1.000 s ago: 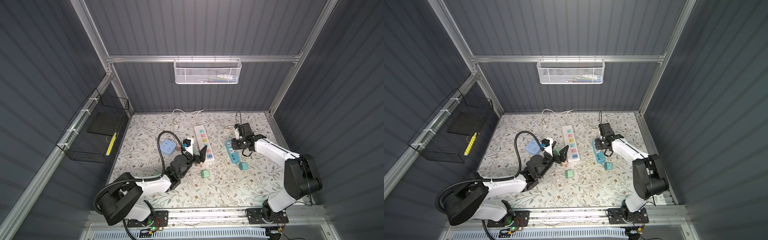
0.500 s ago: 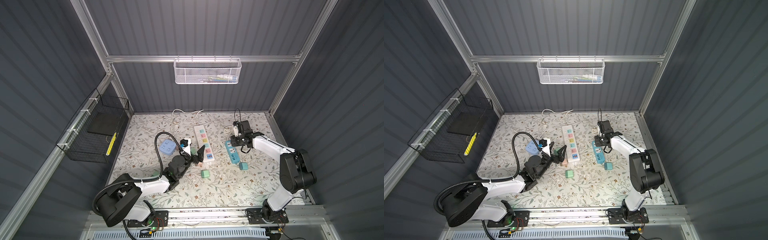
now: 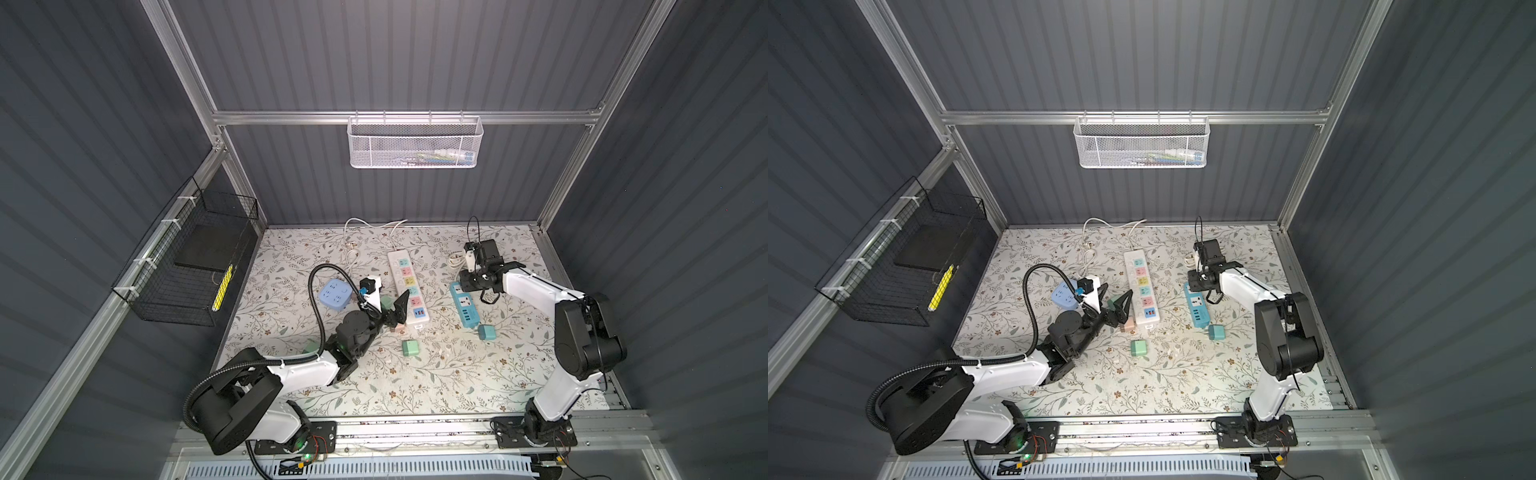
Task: Insert the plug
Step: 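Carry the charger over the teal strip socket while the left arm withdraws, then lower the charger with the right gripper into the socket nearest the cord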
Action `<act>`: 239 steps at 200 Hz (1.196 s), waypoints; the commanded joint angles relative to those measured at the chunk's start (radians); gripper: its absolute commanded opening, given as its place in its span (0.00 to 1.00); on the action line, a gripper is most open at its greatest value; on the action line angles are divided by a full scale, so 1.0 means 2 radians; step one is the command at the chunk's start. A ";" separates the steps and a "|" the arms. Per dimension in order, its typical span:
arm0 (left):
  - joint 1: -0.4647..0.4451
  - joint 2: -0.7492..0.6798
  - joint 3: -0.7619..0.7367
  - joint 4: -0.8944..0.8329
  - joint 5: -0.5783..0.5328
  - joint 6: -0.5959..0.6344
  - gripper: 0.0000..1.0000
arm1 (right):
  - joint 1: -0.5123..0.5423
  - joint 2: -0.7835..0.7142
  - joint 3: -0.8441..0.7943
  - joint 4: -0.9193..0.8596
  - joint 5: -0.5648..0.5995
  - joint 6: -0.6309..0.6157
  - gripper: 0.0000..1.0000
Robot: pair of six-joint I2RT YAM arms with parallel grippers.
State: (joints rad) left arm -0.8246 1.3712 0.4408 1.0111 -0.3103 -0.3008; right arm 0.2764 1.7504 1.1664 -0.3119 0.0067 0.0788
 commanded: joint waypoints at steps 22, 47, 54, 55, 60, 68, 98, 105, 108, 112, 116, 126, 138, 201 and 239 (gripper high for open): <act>0.004 -0.012 -0.015 0.016 0.005 -0.005 0.89 | 0.008 0.011 0.010 -0.034 0.011 0.019 0.20; 0.004 -0.018 -0.021 0.024 0.004 -0.007 0.89 | 0.030 0.000 -0.006 -0.035 0.050 0.053 0.21; 0.005 -0.020 -0.021 0.024 0.004 -0.007 0.89 | 0.035 -0.006 -0.014 -0.032 0.058 0.069 0.20; 0.004 -0.021 -0.022 0.024 0.004 -0.008 0.89 | 0.035 -0.007 -0.016 -0.032 0.058 0.071 0.20; 0.004 -0.023 -0.022 0.023 0.005 -0.007 0.89 | 0.038 -0.011 -0.022 -0.029 0.059 0.085 0.20; 0.006 -0.026 -0.024 0.023 0.006 -0.006 0.89 | 0.045 -0.020 -0.035 -0.020 0.065 0.107 0.21; 0.007 -0.032 -0.027 0.023 0.007 -0.005 0.89 | 0.066 -0.056 -0.092 0.025 0.091 0.174 0.21; 0.007 -0.033 -0.029 0.024 0.007 -0.005 0.89 | 0.072 -0.060 -0.099 0.025 0.095 0.190 0.21; 0.007 -0.034 -0.029 0.023 0.008 -0.005 0.89 | 0.075 -0.061 -0.101 0.025 0.097 0.193 0.21; 0.007 -0.034 -0.029 0.023 0.009 -0.006 0.89 | 0.081 -0.063 -0.103 0.025 0.101 0.197 0.22; 0.007 -0.034 -0.030 0.023 0.009 -0.007 0.89 | 0.087 -0.063 -0.104 0.025 0.106 0.199 0.22; 0.007 -0.034 -0.032 0.024 0.010 -0.008 0.89 | 0.100 -0.064 -0.112 0.029 0.124 0.203 0.22; 0.007 -0.034 -0.035 0.027 0.010 -0.010 0.89 | 0.108 -0.061 -0.121 0.036 0.123 0.206 0.22; 0.007 -0.034 -0.047 0.040 0.015 -0.017 0.89 | 0.127 -0.022 -0.108 0.006 0.104 0.176 0.22; 0.007 -0.034 -0.046 0.037 0.024 -0.012 0.88 | 0.148 0.013 -0.090 -0.021 0.124 0.171 0.22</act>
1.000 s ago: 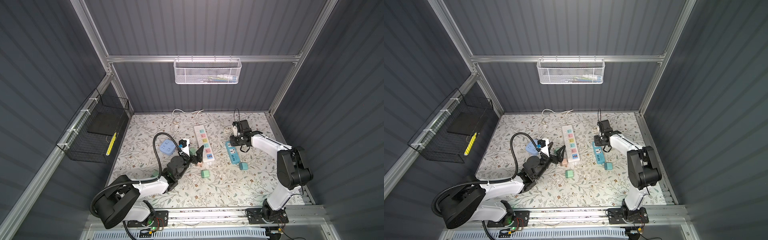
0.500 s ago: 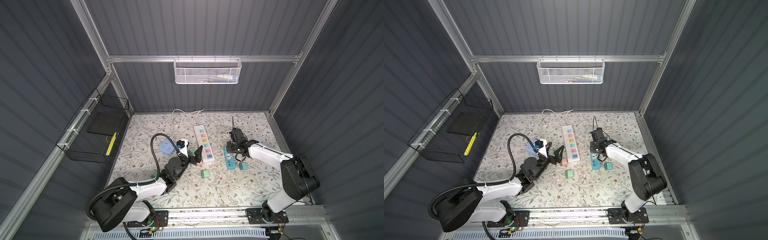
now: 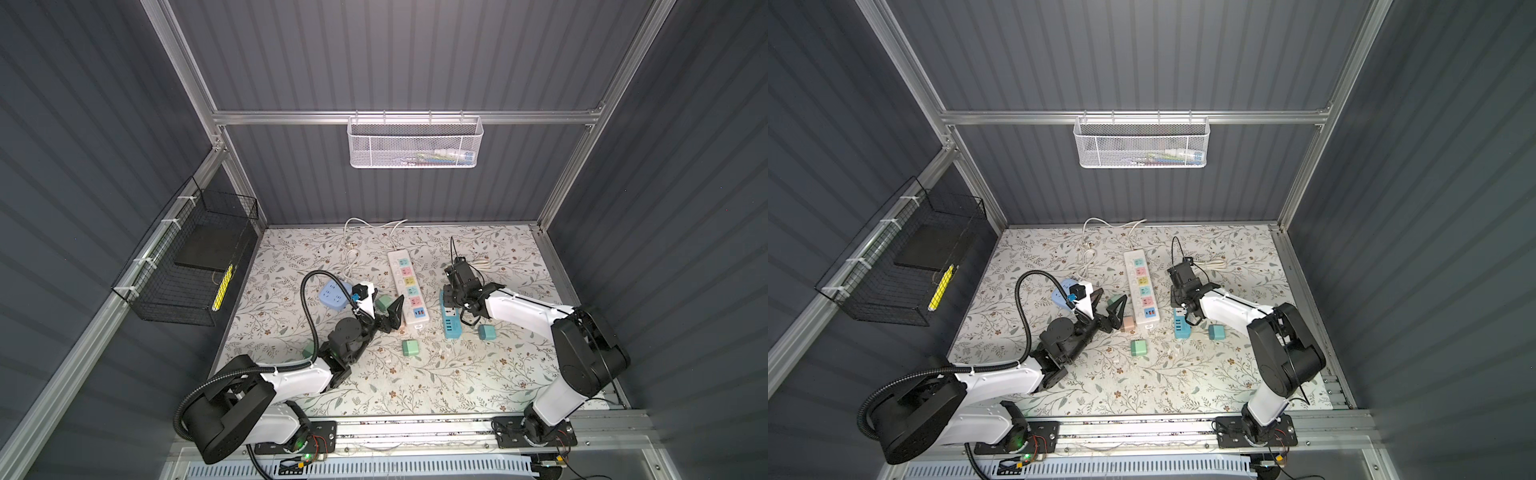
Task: Insert the plug
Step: 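Lower the charger with the right gripper into the socket nearest the cord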
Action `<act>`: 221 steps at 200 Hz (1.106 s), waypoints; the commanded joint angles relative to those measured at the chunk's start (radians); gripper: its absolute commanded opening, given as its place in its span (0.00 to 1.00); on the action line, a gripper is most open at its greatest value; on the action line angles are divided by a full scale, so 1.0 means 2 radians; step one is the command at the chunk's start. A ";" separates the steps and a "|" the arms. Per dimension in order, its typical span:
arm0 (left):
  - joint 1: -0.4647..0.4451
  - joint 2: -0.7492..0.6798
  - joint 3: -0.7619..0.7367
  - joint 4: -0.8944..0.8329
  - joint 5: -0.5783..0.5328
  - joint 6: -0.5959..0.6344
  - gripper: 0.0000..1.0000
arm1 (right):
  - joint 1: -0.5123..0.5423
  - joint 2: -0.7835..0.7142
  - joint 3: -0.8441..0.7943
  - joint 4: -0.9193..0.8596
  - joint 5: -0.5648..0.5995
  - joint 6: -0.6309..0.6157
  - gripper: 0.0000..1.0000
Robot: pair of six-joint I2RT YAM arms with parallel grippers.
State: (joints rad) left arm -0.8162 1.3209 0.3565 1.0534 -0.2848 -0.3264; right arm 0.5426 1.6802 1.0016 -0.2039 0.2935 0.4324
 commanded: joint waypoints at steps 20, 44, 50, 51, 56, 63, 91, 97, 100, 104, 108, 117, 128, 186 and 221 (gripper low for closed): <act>0.003 -0.009 -0.005 0.016 0.014 0.001 0.88 | 0.016 0.054 -0.015 -0.068 -0.024 -0.001 0.22; 0.003 -0.014 -0.007 0.011 0.015 0.000 0.88 | 0.017 0.056 -0.023 -0.060 -0.031 0.002 0.23; 0.003 -0.015 -0.008 0.009 0.015 0.000 0.88 | 0.017 0.054 -0.025 -0.059 -0.032 0.002 0.23; 0.003 -0.015 -0.007 0.009 0.015 0.000 0.88 | 0.016 0.053 -0.025 -0.058 -0.031 0.003 0.23; 0.003 -0.017 -0.009 0.009 0.014 -0.001 0.88 | 0.016 0.050 -0.026 -0.057 -0.032 0.002 0.24; 0.003 -0.018 -0.009 0.007 0.014 0.000 0.88 | 0.016 0.045 -0.026 -0.056 -0.038 0.001 0.26; 0.003 -0.027 -0.007 -0.002 0.014 -0.001 0.88 | 0.014 0.012 -0.003 -0.069 -0.056 -0.007 0.38; 0.003 -0.029 -0.006 -0.004 0.013 -0.002 0.89 | 0.014 0.005 0.005 -0.073 -0.059 -0.010 0.42; 0.003 -0.030 -0.006 -0.005 0.014 -0.002 0.89 | 0.013 0.002 0.010 -0.076 -0.059 -0.011 0.45; 0.003 -0.032 -0.005 -0.006 0.013 -0.002 0.89 | 0.013 -0.002 0.017 -0.081 -0.060 -0.013 0.49; 0.003 -0.033 -0.004 -0.008 0.013 -0.002 0.89 | 0.012 -0.007 0.025 -0.086 -0.062 -0.015 0.51; 0.003 -0.037 -0.003 -0.012 0.012 -0.003 0.89 | 0.009 -0.017 0.039 -0.090 -0.065 -0.022 0.55; 0.003 -0.043 0.000 -0.021 0.013 -0.003 0.90 | 0.007 -0.029 0.055 -0.110 -0.066 -0.027 0.59; 0.003 -0.062 0.014 -0.068 0.014 -0.002 0.90 | -0.047 -0.034 0.089 -0.126 -0.093 -0.046 0.61; 0.003 -0.062 0.021 -0.082 0.017 -0.005 0.90 | -0.068 -0.008 0.103 -0.128 -0.115 -0.054 0.58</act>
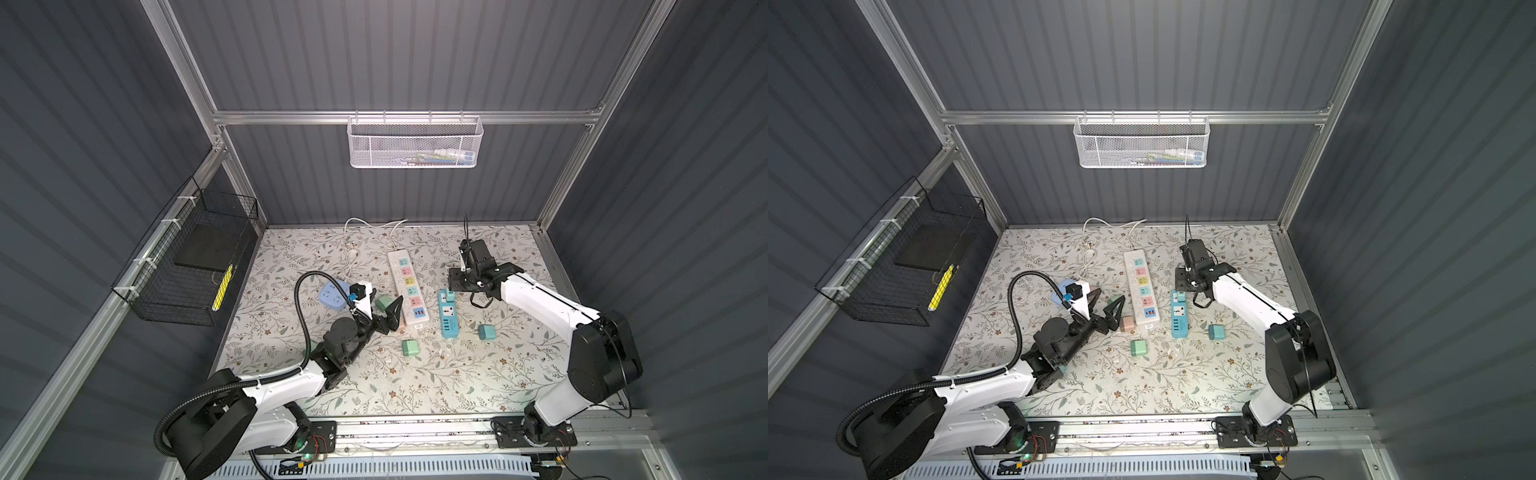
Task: Insert the plug
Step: 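Lower the charger with the right gripper into the socket nearest the cord, then open the right gripper and release the plugged-in charger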
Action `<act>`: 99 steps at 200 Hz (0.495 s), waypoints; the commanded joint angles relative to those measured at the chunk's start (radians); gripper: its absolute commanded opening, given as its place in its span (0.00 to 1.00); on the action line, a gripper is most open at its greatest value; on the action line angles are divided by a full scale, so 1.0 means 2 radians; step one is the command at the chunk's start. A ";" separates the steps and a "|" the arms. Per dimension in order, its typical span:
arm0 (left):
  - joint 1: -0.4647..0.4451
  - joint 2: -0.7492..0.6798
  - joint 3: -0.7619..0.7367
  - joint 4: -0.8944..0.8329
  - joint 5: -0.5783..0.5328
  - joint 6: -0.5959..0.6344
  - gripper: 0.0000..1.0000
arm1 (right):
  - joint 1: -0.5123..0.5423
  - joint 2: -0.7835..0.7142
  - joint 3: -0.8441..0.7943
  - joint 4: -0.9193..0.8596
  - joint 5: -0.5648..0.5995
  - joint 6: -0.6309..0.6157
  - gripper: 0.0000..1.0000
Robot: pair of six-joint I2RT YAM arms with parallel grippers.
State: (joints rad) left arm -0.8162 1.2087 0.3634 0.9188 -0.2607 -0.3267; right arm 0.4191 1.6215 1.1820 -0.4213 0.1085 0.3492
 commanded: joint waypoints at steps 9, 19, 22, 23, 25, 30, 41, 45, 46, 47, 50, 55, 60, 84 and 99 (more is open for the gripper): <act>0.003 -0.006 0.020 -0.018 0.005 -0.004 0.90 | -0.009 0.026 0.014 -0.021 -0.023 -0.012 0.58; 0.003 -0.006 0.021 -0.021 0.006 -0.003 0.90 | -0.011 0.031 0.011 -0.019 -0.026 -0.013 0.57; 0.003 -0.006 0.022 -0.022 0.006 -0.003 0.90 | -0.011 0.031 0.010 -0.018 -0.026 -0.013 0.57; 0.003 -0.006 0.022 -0.022 0.006 -0.003 0.90 | -0.011 0.031 0.009 -0.018 -0.026 -0.013 0.57; 0.003 -0.006 0.022 -0.023 0.007 -0.003 0.90 | -0.012 0.032 0.009 -0.017 -0.025 -0.012 0.57; 0.003 -0.006 0.024 -0.023 0.007 -0.003 0.90 | -0.012 0.032 0.006 -0.015 -0.022 -0.011 0.57; 0.003 -0.005 0.024 -0.024 0.007 -0.003 0.90 | -0.014 0.034 0.001 -0.012 -0.018 -0.010 0.57; 0.003 -0.004 0.024 -0.024 0.007 -0.003 0.90 | -0.015 0.034 0.000 -0.011 -0.016 -0.010 0.56; 0.003 -0.004 0.024 -0.024 0.007 -0.003 0.90 | -0.015 0.034 -0.001 -0.010 -0.015 -0.009 0.56; 0.003 -0.004 0.024 -0.024 0.007 -0.003 0.90 | -0.015 0.034 -0.002 -0.010 -0.015 -0.009 0.56; 0.003 -0.003 0.024 -0.023 0.008 -0.003 0.90 | -0.015 0.036 -0.003 -0.009 -0.015 -0.009 0.56; 0.003 -0.002 0.024 -0.023 0.008 -0.004 0.90 | -0.017 0.037 -0.006 -0.007 -0.017 -0.008 0.56; 0.003 -0.002 0.025 -0.022 0.010 -0.006 0.90 | -0.018 0.037 -0.009 -0.005 -0.020 -0.006 0.55; 0.003 0.002 0.027 -0.016 0.012 -0.010 0.90 | -0.019 0.039 -0.024 0.002 -0.016 0.001 0.54; 0.003 0.005 0.027 -0.012 0.015 -0.012 0.90 | -0.022 0.034 -0.037 0.009 -0.016 0.006 0.53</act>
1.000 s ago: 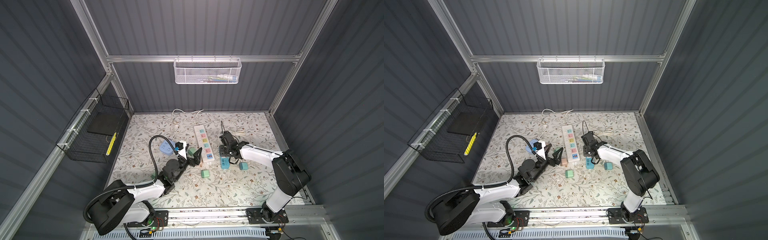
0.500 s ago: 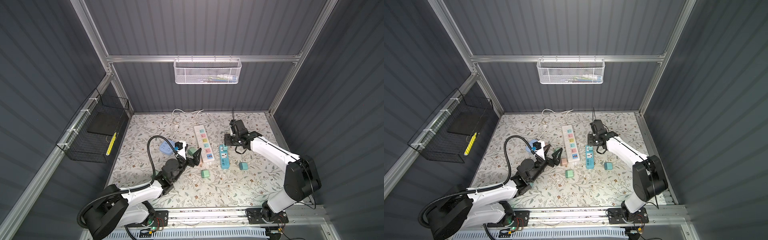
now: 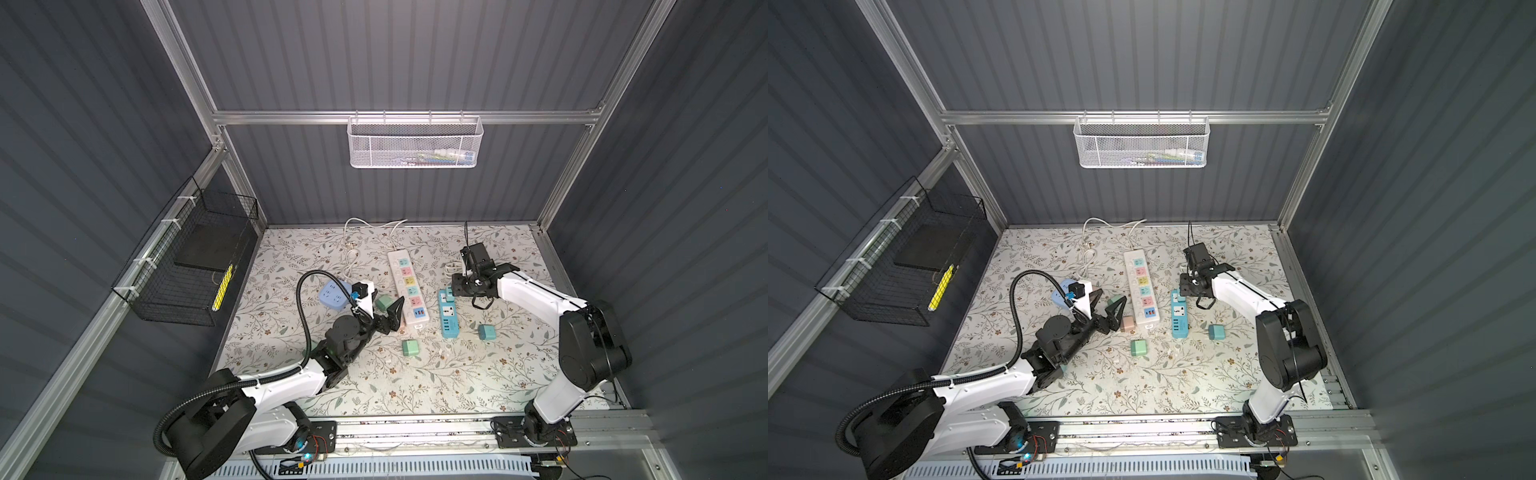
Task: Insert the plug
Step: 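Open the right gripper and release the plugged-in charger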
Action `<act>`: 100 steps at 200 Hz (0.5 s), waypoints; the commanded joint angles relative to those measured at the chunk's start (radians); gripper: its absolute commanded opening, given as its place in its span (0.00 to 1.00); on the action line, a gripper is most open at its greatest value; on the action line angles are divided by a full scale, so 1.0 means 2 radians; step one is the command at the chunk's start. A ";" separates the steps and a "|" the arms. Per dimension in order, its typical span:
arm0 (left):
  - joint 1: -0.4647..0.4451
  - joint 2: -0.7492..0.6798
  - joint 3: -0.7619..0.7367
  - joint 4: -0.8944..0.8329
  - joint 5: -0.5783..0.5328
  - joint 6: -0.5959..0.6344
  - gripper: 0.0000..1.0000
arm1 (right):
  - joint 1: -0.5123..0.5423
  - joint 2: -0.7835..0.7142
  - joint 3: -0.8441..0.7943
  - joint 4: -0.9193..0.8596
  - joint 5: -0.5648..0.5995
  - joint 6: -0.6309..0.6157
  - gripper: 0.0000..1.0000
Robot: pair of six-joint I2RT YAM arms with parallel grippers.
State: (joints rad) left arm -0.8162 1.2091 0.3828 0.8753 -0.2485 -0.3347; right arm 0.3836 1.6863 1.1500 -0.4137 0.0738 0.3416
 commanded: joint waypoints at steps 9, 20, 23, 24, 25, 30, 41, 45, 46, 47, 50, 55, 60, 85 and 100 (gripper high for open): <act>0.003 0.007 0.018 0.011 0.010 -0.008 0.90 | -0.005 0.001 -0.028 0.007 -0.001 0.012 0.52; 0.003 0.009 0.019 0.012 0.011 -0.009 0.90 | -0.005 0.001 -0.033 0.006 0.000 0.012 0.52; 0.003 0.010 0.019 0.012 0.011 -0.009 0.90 | -0.005 0.001 -0.034 0.006 0.001 0.013 0.52; 0.003 0.009 0.019 0.012 0.011 -0.009 0.90 | -0.005 0.001 -0.035 0.006 0.002 0.013 0.52; 0.003 0.009 0.019 0.013 0.011 -0.009 0.90 | -0.005 0.001 -0.036 0.006 0.002 0.013 0.52; 0.003 0.010 0.019 0.013 0.012 -0.010 0.90 | -0.005 0.001 -0.040 0.008 0.003 0.013 0.52; 0.003 0.011 0.018 0.014 0.013 -0.011 0.90 | -0.005 0.001 -0.046 0.009 0.003 0.014 0.51; 0.003 0.012 0.018 0.015 0.013 -0.011 0.90 | -0.005 0.001 -0.048 0.009 0.002 0.014 0.51; 0.003 0.011 0.018 0.015 0.013 -0.011 0.90 | -0.005 0.001 -0.048 0.010 0.001 0.014 0.51; 0.003 0.011 0.018 0.015 0.013 -0.011 0.90 | -0.005 0.001 -0.049 0.010 0.001 0.015 0.51; 0.003 0.012 0.018 0.015 0.013 -0.011 0.90 | -0.005 0.001 -0.050 0.010 0.001 0.015 0.51; 0.003 0.013 0.018 0.015 0.014 -0.011 0.90 | -0.005 0.001 -0.051 0.010 0.002 0.015 0.50; 0.003 0.014 0.018 0.014 0.013 -0.012 0.90 | -0.005 0.001 -0.053 0.010 0.002 0.016 0.51; 0.003 0.014 0.020 0.010 0.014 -0.015 0.90 | -0.005 -0.004 -0.055 0.010 -0.006 0.018 0.50; 0.003 0.011 0.025 -0.003 0.016 -0.017 0.90 | -0.005 -0.017 -0.050 0.003 -0.009 0.017 0.52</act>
State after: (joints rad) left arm -0.8162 1.2285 0.3927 0.8749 -0.2306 -0.3527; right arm 0.3782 1.6604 1.0790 -0.3065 0.0631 0.3744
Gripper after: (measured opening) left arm 0.903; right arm 0.509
